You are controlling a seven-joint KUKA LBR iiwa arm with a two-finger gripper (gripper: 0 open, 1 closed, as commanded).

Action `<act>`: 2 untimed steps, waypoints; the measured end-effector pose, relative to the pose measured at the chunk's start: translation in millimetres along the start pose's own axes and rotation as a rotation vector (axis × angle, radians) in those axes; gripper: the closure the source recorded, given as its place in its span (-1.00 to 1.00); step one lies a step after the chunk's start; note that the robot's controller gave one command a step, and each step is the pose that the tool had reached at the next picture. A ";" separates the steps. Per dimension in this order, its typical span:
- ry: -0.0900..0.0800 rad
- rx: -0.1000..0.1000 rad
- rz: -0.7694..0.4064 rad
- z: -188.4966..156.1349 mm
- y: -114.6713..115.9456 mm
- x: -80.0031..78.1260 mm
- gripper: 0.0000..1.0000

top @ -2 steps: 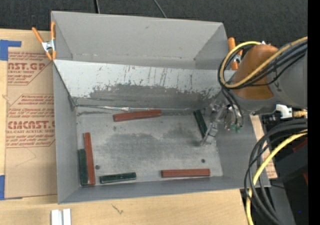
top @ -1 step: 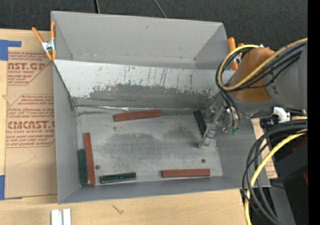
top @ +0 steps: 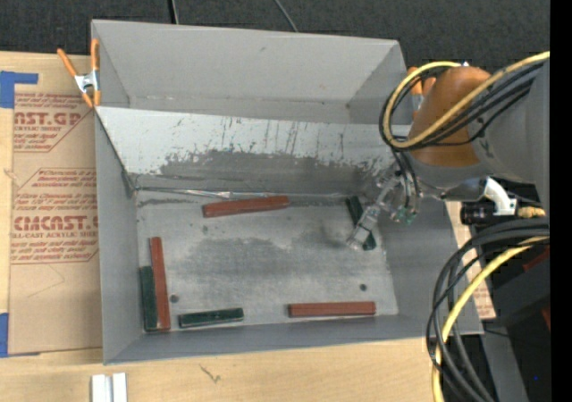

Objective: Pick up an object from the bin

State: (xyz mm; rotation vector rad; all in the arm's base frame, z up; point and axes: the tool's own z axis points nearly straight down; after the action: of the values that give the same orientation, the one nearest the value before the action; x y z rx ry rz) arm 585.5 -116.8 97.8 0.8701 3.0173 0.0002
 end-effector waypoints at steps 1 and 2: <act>-0.001 0.001 0.034 23.9 -2.7 14.7 -1.00; -0.001 0.000 0.223 27.8 3.2 -8.8 1.00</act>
Offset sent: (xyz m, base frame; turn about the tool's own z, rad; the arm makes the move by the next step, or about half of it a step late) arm 0.0086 -0.0024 -0.0278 0.2242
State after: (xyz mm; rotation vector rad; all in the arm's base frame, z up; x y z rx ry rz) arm 594.7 -118.8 70.0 1.1994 2.9010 -0.0008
